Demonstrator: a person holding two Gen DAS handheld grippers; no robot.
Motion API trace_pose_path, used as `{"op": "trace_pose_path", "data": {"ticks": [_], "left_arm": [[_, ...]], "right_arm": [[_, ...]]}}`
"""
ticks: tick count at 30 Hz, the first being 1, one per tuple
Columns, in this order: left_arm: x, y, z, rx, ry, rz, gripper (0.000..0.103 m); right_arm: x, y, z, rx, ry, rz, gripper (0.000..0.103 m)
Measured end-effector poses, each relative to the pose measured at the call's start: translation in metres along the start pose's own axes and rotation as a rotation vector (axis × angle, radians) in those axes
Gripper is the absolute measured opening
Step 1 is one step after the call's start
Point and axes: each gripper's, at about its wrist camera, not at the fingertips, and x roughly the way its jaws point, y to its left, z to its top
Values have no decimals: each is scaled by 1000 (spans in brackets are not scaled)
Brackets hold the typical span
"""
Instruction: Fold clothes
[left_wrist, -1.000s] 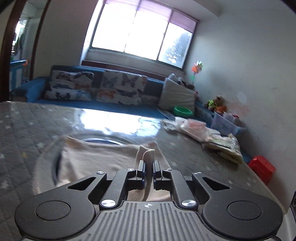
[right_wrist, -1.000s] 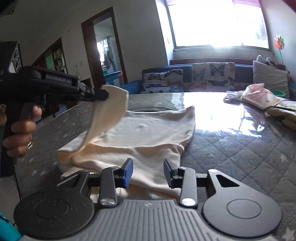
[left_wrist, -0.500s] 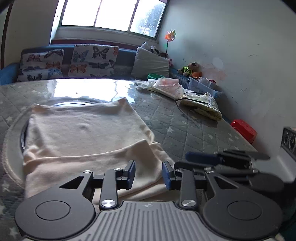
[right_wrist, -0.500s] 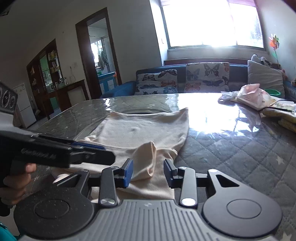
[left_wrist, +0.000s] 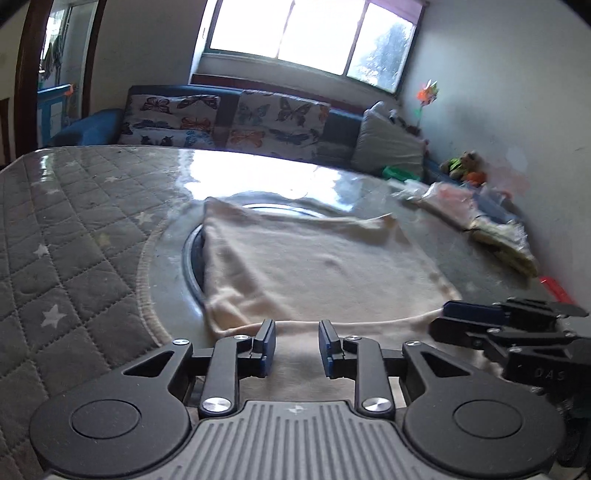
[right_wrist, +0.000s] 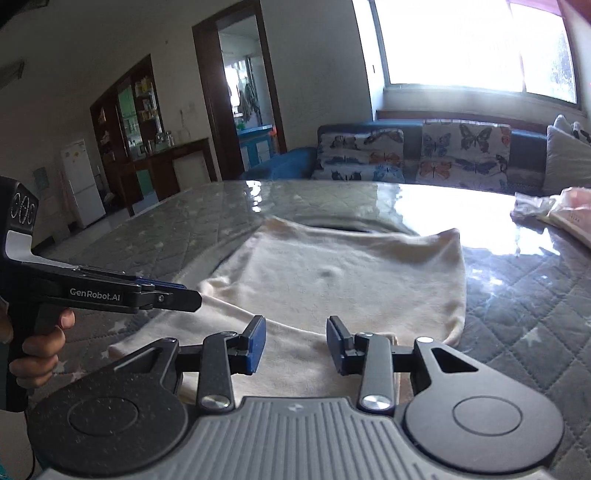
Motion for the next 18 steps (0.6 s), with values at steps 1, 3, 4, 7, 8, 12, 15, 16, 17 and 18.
{"op": "trace_pose_path", "data": {"ticks": [1,3,4,7,8,12,15,16,17,18], "left_arm": [[5,3,-2,1,11,14,19],[7,9,-5,2,6,13,16],[5,10,-5,4,4,14,16],[-6,10,-5,6,-17,0,16],[-11,9,-5,13,-30,-14,16],[-22,-6,-10,107,-48,-48,17],[-14,-9,-20,151,-7,-17,17],[-13,-8,-22,149,0,-15,17],[-16,-7,-23,151,-3,-19,19],[-19,-8,-23,156,-6,-23,20]], "right_arm": [[4,-3,-1,11,20,-13,36],[9,-11,-4,33,45,-35,36],[9,-15,-5,46,53,-40,36],[-1,-20,-6,65,51,-29,36],[-6,-17,-6,49,48,-24,36],[-19,-3,-9,-32,56,-2,37],[-19,2,-17,-64,89,-20,37],[-19,2,-20,-67,98,-30,37],[-21,2,-22,-69,100,-38,37],[-24,2,-23,-70,98,-39,37]]}}
